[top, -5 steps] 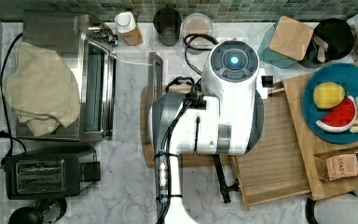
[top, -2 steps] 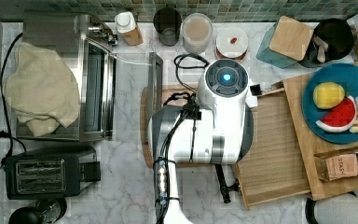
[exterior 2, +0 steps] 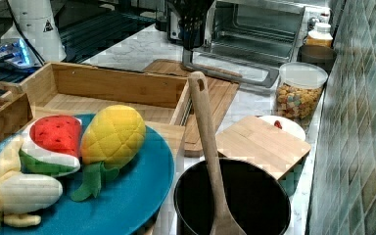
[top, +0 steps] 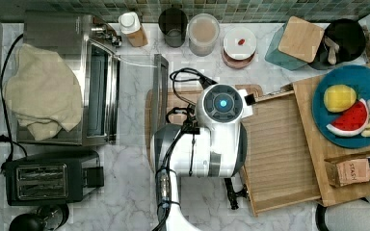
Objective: Close the drawer.
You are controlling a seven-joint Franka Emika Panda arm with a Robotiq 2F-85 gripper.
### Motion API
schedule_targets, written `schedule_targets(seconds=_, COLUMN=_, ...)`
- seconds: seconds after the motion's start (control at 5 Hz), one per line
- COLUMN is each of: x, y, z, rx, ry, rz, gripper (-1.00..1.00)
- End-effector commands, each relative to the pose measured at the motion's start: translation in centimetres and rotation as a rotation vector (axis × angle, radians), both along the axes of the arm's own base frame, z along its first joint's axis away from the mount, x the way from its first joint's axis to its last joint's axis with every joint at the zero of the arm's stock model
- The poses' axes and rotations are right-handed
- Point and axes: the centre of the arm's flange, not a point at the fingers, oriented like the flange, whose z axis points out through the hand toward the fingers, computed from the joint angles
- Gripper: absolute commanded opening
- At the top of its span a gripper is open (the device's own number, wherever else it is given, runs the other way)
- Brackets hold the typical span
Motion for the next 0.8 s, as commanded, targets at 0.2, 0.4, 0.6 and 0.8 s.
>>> schedule_targets(seconds=0.2, x=-5.4, y=1.2, z=-3.8, rx=0.033, ry=0.071, rz=0.209, gripper=-1.0)
schedule_targets(seconds=0.4, x=-6.4, y=0.2, z=-5.1, rx=0.015, ry=0.065, rz=0.287, gripper=-1.0)
schedule_targets(seconds=0.6, x=-6.7, y=-1.4, z=-5.8, rx=0.009, ry=0.085, rz=0.384, gripper=-1.0)
schedule_targets(seconds=0.8, x=-7.3, y=-3.3, z=-5.8, rx=-0.025, ry=0.075, rz=0.411, gripper=-1.0)
